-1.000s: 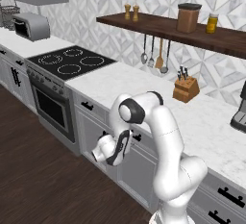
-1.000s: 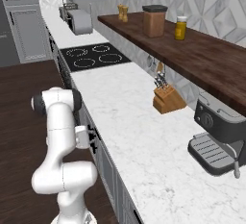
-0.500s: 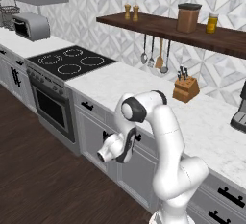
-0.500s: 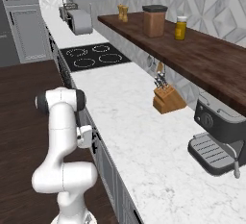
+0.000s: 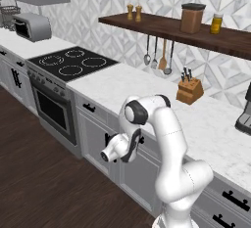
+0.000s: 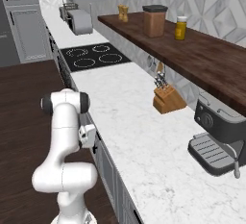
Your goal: Take a straw from the drawer in front and place it inside the glass cup on the dining counter.
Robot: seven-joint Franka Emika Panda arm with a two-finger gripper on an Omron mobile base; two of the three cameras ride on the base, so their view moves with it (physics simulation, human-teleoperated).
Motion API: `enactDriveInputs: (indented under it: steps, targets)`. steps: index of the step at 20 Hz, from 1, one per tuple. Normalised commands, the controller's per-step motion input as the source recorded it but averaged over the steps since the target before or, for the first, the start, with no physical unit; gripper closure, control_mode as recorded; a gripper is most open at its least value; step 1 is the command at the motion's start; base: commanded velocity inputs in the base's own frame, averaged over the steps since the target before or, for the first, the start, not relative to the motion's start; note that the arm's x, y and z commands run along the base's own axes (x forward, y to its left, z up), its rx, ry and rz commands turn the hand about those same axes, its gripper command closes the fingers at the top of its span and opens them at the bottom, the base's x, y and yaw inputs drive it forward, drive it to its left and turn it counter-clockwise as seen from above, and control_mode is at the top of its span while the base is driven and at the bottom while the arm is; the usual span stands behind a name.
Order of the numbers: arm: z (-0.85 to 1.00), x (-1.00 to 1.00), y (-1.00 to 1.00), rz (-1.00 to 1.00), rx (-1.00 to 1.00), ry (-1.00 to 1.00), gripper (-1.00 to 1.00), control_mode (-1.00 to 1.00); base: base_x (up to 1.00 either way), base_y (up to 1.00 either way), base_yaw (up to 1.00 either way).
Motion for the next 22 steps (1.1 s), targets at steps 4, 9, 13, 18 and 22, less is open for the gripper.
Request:
enactDriveInputs:
  steps: [4, 9, 13, 18, 22]
  targets:
    - [-0.43, 0.26, 0.0, 0.0, 0.0, 0.05, -1.0, -1.0, 0.0, 0.0, 0.0]
    - [-0.27, 0.18, 0.0, 0.0, 0.0, 0.02, 1.0, -1.0, 0.0, 0.0, 0.0]
    - [-0.03, 0.0, 0.06, 0.0, 0.0, 0.01, 1.0, -1.0, 0.0, 0.0, 0.0]
    - [0.0, -0.09, 0.48, 0.0, 0.02, 0.07, 1.0, -1.0, 0.0, 0.0, 0.0]
    - [0.0, -0.2, 0.79, 0.01, 0.03, 0.1, 1.0, -1.0, 0.0, 0.0, 0.0]
